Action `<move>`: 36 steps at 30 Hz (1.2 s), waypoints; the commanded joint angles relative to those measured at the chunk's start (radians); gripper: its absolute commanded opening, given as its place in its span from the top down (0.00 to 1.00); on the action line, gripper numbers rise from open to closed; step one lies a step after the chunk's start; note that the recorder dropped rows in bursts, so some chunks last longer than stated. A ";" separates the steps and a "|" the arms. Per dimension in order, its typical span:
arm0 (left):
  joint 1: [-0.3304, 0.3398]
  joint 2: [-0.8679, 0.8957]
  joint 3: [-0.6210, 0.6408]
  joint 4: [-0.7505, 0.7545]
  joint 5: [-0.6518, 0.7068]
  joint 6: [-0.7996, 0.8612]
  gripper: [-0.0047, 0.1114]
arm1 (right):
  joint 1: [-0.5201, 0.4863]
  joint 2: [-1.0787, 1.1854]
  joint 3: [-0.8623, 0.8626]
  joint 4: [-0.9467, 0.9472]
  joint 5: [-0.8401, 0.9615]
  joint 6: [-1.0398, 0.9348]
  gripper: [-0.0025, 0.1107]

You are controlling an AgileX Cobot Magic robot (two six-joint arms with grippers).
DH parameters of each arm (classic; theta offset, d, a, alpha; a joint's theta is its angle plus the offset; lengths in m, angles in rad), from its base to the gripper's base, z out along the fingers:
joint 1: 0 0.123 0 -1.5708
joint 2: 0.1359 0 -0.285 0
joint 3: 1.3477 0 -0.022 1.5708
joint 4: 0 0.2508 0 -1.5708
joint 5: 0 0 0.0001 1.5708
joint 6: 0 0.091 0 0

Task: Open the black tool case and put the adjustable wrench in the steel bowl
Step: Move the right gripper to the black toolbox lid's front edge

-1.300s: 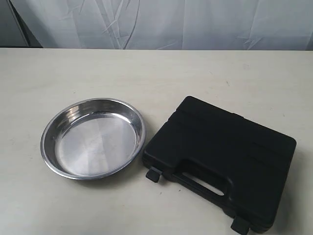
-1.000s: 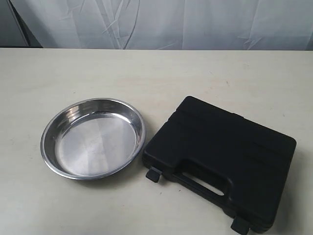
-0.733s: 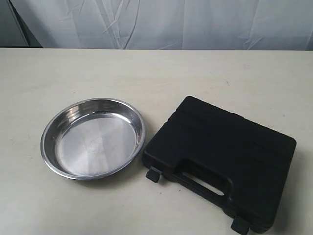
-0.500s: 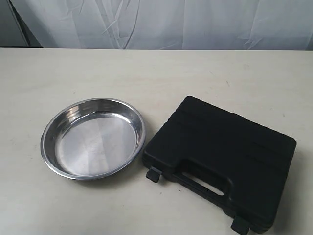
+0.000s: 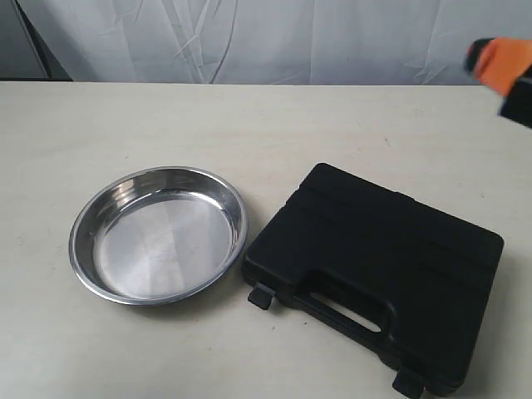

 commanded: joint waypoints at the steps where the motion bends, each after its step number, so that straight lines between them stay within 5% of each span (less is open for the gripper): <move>1: -0.001 0.004 -0.002 -0.002 -0.003 -0.001 0.96 | 0.003 0.259 -0.088 -0.064 -0.022 0.021 0.98; 13: -0.001 0.004 -0.002 -0.002 -0.003 -0.001 0.96 | 0.104 0.274 -0.117 -0.060 0.803 -0.300 0.99; 19: -0.001 0.004 -0.002 -0.002 -0.003 -0.001 0.96 | 0.188 0.254 -0.119 0.383 0.984 -0.838 0.99; 23: -0.001 0.004 -0.002 -0.002 -0.003 -0.001 0.96 | 0.285 0.250 -0.158 0.533 1.175 -0.903 0.99; 31: -0.001 0.004 -0.002 -0.002 -0.003 -0.001 0.96 | 0.438 0.314 -0.256 1.752 1.365 -2.027 0.99; 36: -0.001 0.004 -0.002 -0.002 -0.003 -0.001 0.96 | 0.474 0.478 -0.256 1.859 1.469 -2.086 0.99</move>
